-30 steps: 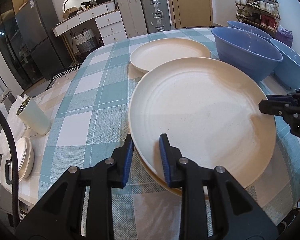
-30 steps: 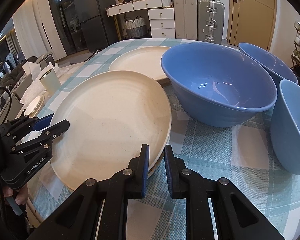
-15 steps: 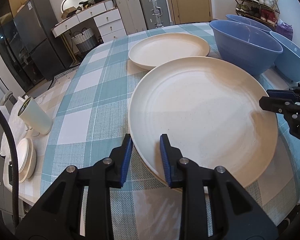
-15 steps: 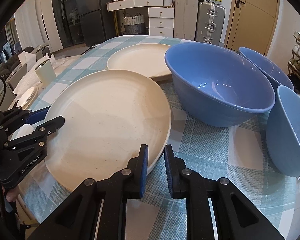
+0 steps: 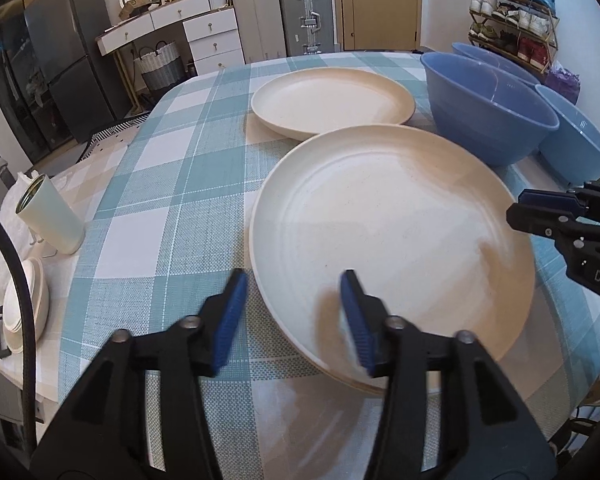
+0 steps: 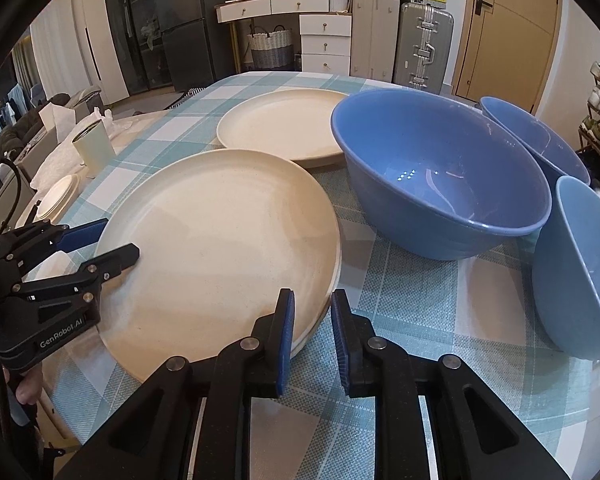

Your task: Organize plates and bowls

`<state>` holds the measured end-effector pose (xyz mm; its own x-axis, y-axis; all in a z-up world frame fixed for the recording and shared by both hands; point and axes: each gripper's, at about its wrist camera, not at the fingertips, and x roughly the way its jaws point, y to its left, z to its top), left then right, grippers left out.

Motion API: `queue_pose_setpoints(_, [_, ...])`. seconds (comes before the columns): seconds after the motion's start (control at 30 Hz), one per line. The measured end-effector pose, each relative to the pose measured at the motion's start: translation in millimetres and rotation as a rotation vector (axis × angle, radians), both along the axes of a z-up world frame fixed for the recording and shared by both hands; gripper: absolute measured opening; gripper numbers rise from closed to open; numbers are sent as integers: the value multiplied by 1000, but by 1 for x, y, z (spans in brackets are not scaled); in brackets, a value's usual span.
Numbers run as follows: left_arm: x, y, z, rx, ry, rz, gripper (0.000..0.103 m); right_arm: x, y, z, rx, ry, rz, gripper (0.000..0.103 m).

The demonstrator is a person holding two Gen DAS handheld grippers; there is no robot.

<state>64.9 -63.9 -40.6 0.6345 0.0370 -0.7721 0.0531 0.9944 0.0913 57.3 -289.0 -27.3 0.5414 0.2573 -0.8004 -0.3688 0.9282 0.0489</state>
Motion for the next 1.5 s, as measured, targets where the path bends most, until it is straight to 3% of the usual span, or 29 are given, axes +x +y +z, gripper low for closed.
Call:
queue_pose_setpoints(0.1, [-3, 2, 9, -19, -37, 1, 75, -2, -3, 8, 24, -17, 7, 41])
queue_pose_setpoints(0.17, [-4, 5, 16, -37, -54, 2, 75, -3, -5, 15, 44, -30, 10, 52])
queue_pose_setpoints(0.27, [-3, 10, 25, -53, -63, 20, 77, -4, -5, 25, 54, -47, 21, 58])
queue_pose_setpoints(0.37, [-4, 14, 38, -73, -87, 29, 87, -5, -7, 39, 91, -78, 48, 83])
queue_pose_setpoints(0.4, [-4, 14, 41, -80, -94, 29, 97, -6, -8, 44, 105, -87, 54, 88])
queue_pose_setpoints(0.5, [-3, 17, 54, -90, -124, 33, 101, -3, -11, 61, 123, -115, 64, 100])
queue_pose_setpoints(0.83, [13, 13, 84, -68, -169, 37, 101, 23, -30, 106, 152, -170, 34, 102])
queue_pose_setpoints(1.1, [37, 18, 93, -112, -169, 50, 101, 45, -30, 132, 133, -180, 65, 102])
queue_pose_setpoints(1.5, [82, 36, 96, -156, -137, 96, 101, 106, -17, 138, 101, -127, 86, 102])
